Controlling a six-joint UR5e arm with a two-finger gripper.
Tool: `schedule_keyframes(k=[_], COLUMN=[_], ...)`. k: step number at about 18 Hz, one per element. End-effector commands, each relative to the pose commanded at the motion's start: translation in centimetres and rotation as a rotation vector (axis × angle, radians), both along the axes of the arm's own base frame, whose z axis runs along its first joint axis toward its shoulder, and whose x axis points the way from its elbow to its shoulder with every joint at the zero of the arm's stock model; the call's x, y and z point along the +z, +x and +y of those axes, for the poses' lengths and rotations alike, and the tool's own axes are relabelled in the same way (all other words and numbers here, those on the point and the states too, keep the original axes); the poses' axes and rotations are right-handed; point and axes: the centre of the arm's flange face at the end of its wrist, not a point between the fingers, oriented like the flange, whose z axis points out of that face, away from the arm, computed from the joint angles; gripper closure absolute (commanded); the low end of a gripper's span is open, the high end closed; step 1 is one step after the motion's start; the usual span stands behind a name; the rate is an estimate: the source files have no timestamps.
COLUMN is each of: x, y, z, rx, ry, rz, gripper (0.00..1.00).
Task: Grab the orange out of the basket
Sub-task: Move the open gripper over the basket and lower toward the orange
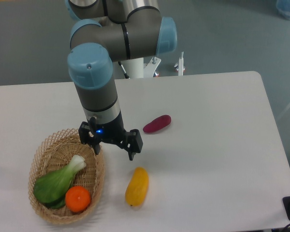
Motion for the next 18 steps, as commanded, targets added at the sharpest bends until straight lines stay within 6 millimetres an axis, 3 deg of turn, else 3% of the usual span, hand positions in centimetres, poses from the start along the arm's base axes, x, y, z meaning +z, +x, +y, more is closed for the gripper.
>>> schedule_keyframes(k=[9, 12, 16, 18], x=[-1.2, -2.9, -6.6, -8.3], y=[0.5, 0.5, 5.1, 6.4], z=[0.5, 2.4, 6.1, 7.5], rx=[0.184, 0.358, 0.426, 0.460], ry=[0.022, 0.109, 0.121, 0.112], rz=[-0.041, -0.052, -0.086, -0.108], gripper=[0.00, 0.00, 0.00, 0.00])
